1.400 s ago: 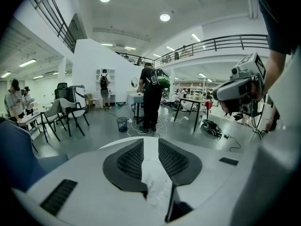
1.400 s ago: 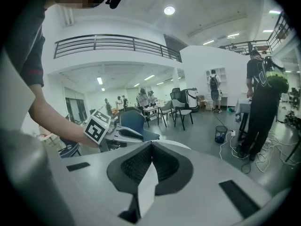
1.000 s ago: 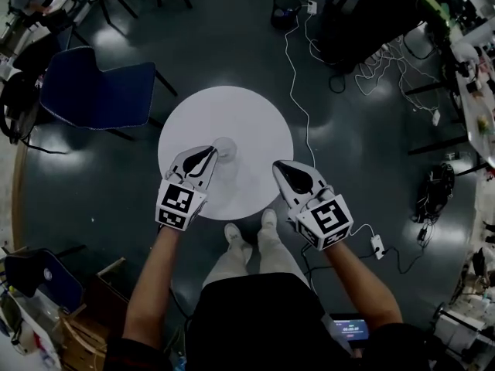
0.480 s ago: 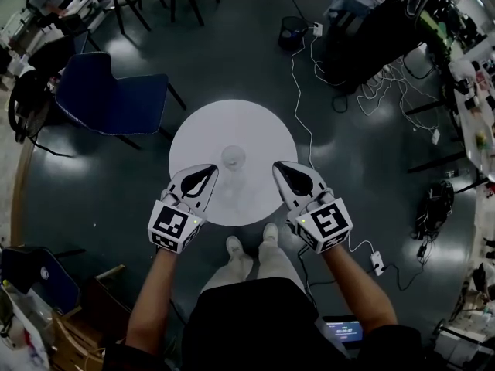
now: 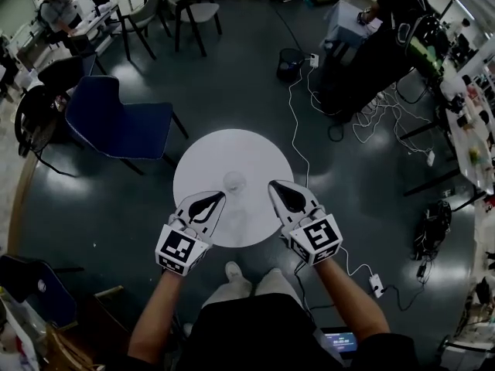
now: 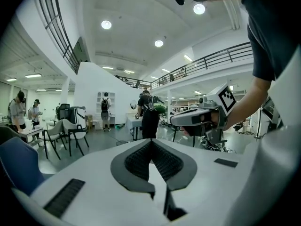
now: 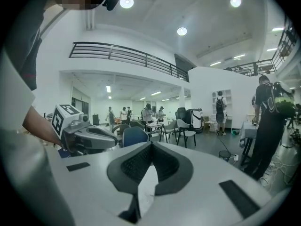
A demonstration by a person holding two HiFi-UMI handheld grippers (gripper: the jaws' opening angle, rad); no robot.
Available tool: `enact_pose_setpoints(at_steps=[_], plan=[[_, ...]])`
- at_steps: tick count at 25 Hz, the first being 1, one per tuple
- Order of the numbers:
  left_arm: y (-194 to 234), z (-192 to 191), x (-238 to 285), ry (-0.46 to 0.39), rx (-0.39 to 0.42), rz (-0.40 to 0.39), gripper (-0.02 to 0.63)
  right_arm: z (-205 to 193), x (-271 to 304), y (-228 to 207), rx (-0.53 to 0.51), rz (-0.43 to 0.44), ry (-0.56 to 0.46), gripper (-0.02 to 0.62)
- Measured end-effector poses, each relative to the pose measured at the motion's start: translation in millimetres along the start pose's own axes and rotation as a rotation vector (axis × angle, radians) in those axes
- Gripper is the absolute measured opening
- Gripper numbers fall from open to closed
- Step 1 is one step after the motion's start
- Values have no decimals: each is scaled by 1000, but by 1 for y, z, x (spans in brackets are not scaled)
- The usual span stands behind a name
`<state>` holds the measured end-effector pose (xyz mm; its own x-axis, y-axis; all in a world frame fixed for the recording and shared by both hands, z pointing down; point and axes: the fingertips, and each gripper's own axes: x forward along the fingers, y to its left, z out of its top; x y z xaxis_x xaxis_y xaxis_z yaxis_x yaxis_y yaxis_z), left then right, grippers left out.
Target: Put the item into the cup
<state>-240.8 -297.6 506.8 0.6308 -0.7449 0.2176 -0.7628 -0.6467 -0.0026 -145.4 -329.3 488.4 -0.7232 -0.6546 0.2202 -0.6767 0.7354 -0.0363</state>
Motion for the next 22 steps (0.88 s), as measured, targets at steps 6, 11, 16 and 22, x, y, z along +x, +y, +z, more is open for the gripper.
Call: enact_pose_setpoints(at_steps=[6,11,16,22], plan=[[-8,22,-6,-41,-3,12,15,13,-12,0,-17,-2,-4,17],[-17,45,-10,-60,2,31,15,29,-30,0,-22,1,-17,17],[-39,61,-17,-87,14,55,15,35,-55,4,-39,17,-33,17],[-73,77,-25,-111,22,73,15,45,-86,7,-58,38,-67,17]])
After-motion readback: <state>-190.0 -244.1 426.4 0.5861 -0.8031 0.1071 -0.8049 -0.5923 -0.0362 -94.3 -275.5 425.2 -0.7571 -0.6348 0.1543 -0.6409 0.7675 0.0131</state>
